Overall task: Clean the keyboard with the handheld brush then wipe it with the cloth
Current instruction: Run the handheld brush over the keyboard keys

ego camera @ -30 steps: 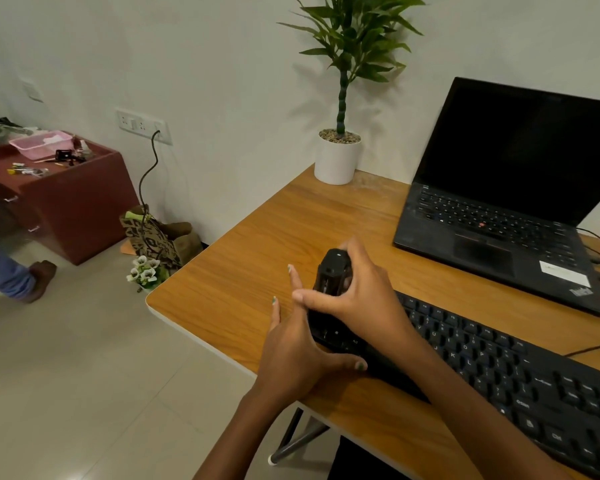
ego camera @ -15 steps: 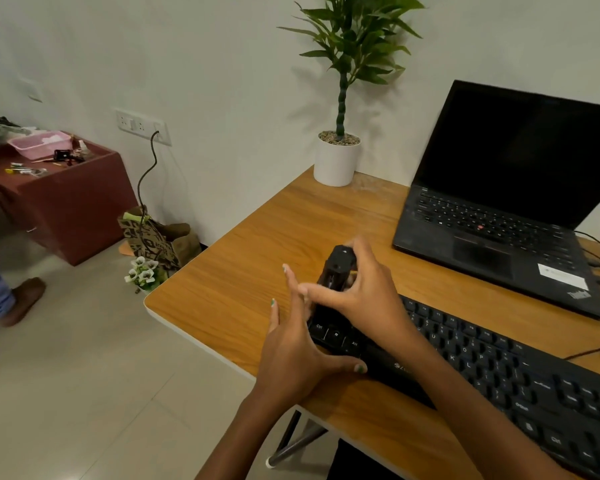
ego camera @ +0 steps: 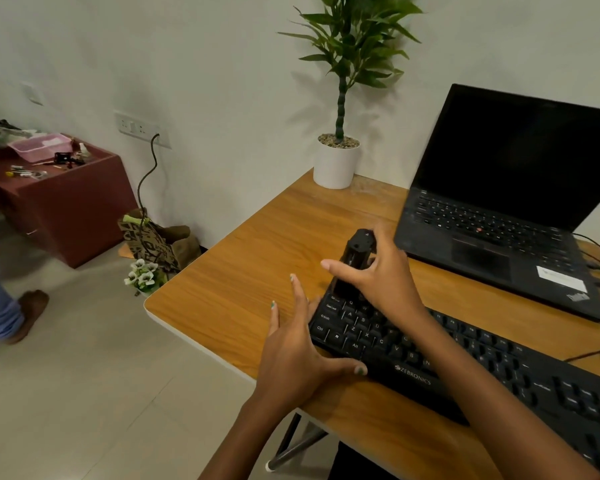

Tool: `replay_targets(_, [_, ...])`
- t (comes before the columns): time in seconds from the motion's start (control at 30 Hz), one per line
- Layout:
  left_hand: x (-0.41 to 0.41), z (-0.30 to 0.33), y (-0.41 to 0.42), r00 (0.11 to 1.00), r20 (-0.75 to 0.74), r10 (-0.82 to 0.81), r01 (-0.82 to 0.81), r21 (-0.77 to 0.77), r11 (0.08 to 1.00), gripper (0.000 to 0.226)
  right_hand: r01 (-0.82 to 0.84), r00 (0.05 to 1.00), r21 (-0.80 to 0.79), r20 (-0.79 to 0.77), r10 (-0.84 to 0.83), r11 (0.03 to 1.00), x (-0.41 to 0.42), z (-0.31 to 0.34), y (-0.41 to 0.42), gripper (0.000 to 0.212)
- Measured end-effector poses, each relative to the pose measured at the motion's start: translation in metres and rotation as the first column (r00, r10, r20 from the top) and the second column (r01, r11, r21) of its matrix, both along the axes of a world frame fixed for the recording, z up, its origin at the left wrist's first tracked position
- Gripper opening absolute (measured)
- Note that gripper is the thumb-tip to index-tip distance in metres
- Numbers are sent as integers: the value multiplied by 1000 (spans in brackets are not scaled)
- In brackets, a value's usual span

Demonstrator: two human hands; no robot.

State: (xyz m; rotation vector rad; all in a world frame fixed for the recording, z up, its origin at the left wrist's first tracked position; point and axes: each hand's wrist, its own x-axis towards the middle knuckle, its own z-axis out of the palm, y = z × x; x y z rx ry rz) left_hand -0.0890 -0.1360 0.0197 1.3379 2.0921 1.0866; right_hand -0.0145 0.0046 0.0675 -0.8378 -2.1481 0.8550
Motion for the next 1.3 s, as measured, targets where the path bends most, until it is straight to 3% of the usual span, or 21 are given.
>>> replay_targets(0.07, [-1, 1, 0, 1000, 3, 0, 0, -6, 1000, 141, -76, 995, -74, 56, 80, 994, 0, 3, 3, 58])
replay_targets(0.2, [-1, 0, 0, 1000, 18, 12, -11, -33, 999, 143, 83, 996, 98, 5, -84, 992, -6, 1, 13, 58])
replay_targets(0.33, [-1, 2, 0, 1000, 15, 14, -14, -29, 999, 141, -67, 995, 1, 72, 67, 998, -12, 3, 15, 59])
replay_targets(0.47, [-1, 3, 0, 1000, 3, 14, -14, -41, 999, 143, 82, 992, 149, 78, -94, 985, -17, 4, 23, 62])
replay_targets(0.63, [-1, 3, 1, 1000, -4, 15, -15, -36, 999, 143, -89, 994, -26, 54, 91, 996, -21, 5, 18, 58])
replay_targets(0.77, [0, 4, 0, 1000, -11, 3, -3, -47, 999, 141, 56, 995, 96, 71, -63, 994, -14, 4, 29, 65])
replay_targets(0.93, [-1, 2, 0, 1000, 6, 5, -4, -41, 999, 141, -145, 982, 27, 123, 141, 989, -6, 7, 27, 56])
replay_targets(1.03, [2, 5, 0, 1000, 3, 0, 0, -44, 999, 141, -164, 950, -96, 253, 184, 982, 14, 25, 41, 49])
replay_targets(1.17, [1, 6, 2, 1000, -4, 6, -6, -44, 999, 140, -187, 830, -73, 522, 197, 980, 29, 45, 55, 44])
replay_targets(1.23, [1, 7, 2, 1000, -11, 4, -5, -49, 999, 138, -215, 865, -105, 441, 240, 971, 23, 43, 51, 44])
replay_targets(1.3, [1, 8, 2, 1000, -15, 4, -4, -54, 999, 137, -245, 928, -142, 252, 275, 959, 11, 31, 41, 46])
